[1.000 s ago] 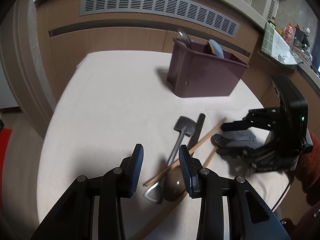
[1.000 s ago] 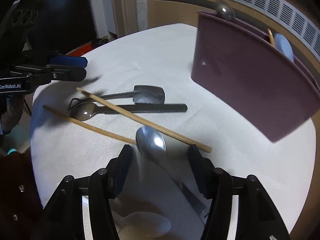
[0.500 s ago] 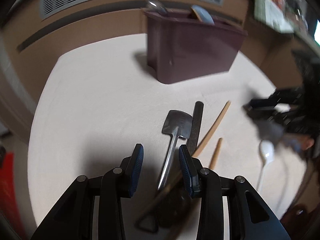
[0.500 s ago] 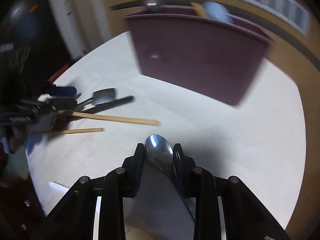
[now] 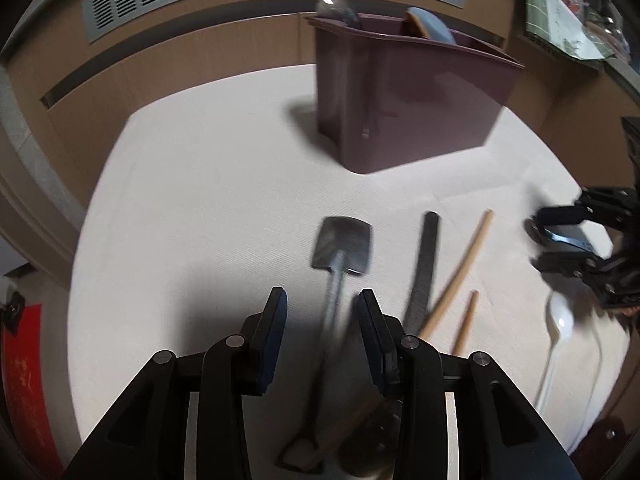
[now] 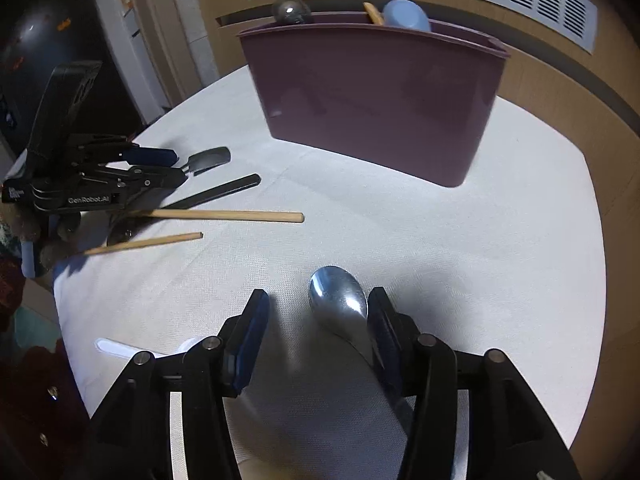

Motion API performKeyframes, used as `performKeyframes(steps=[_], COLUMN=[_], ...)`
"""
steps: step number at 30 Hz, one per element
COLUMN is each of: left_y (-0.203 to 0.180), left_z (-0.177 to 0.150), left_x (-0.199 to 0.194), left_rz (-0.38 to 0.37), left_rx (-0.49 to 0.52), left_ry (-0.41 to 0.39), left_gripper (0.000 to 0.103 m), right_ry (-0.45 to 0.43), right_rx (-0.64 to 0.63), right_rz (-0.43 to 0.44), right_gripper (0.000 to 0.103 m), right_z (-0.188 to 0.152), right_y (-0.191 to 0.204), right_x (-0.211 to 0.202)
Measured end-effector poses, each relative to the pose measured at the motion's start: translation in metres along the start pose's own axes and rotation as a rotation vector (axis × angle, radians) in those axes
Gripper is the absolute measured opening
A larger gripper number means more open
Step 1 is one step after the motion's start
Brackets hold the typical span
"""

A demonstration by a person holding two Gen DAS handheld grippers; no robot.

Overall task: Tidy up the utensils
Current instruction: 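Grasp the black spatula handle with the left tool and lift it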

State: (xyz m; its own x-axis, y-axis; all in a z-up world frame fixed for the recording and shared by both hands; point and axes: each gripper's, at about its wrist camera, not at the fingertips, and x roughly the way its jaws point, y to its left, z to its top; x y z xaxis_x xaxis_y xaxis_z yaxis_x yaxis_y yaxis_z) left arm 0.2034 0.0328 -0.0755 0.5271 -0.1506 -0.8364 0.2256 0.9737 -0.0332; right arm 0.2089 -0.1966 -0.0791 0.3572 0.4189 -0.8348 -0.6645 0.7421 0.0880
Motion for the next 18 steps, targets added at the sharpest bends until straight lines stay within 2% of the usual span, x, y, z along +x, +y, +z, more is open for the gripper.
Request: performKeyframes(steps=[3, 4, 8, 12, 18], left_y=[-0.008, -0.011, -0.014, -0.013, -0.015], left_z=[0.001, 0.002, 0.016, 0.035, 0.048], left_x=[0.000, 0.001, 0.008, 0.020, 0.027], left_rz=[-0.039, -0.038, -0.026, -0.007, 0.001], left_rx=[0.038, 0.057, 0.091, 0.074, 0.035], left_ry=[0.013, 0.016, 0.028, 0.054, 0.091], left_gripper=[0.038, 0.038, 0.038, 0.038, 0.038], right_ry=[0.004, 0.004, -0.013, -0.073, -0.141], right_rx=[-0.052, -0.058, 0.015, 0.090, 0.114], right_rz=[-0.036, -0.049, -0.061, -0.047, -0.080], right_gripper=[0.039, 0.027, 0.026, 0.026, 0.026], right_z=[0.001, -0.005, -0.006, -0.009, -0.017], right_y=[0.001, -0.004, -0.021, -0.025, -0.019], right_x=[0.003, -0.002, -0.013, -0.026, -0.052])
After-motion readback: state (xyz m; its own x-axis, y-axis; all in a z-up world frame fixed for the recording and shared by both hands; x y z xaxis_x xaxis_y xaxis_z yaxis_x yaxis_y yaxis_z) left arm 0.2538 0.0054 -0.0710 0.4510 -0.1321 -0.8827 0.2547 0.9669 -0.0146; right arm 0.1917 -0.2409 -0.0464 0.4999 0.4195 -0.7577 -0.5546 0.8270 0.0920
